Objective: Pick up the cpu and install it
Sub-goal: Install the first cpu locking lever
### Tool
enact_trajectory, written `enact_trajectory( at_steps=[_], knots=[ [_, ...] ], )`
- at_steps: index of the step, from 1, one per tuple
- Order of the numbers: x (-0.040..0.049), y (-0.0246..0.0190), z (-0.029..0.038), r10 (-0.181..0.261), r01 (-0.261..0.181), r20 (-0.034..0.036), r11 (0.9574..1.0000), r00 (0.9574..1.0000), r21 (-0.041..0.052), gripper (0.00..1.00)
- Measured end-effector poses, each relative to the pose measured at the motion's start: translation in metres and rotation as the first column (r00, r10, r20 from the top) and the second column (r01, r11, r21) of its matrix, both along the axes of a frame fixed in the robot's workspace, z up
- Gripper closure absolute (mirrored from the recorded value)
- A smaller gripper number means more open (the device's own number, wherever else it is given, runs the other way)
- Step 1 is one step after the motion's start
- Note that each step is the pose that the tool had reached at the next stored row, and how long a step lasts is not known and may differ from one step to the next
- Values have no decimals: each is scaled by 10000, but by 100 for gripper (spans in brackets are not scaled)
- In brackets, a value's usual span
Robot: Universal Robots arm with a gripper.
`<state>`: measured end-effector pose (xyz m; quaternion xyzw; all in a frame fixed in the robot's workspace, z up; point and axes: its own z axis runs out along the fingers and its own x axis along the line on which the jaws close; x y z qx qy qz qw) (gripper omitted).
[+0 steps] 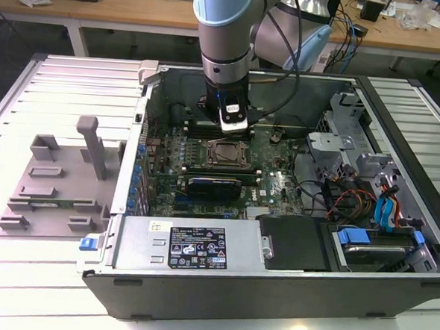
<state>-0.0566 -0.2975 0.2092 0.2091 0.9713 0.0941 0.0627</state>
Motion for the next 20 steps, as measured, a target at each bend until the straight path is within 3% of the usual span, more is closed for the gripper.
enact_trajectory(
  at_steps=[16, 20],
  knots=[
    [-15, 36, -11, -1, 1, -1, 10000, 10000, 2, 89],
    [-15, 59, -32, 1, -1, 0, 10000, 10000, -44, 89]
  ],
)
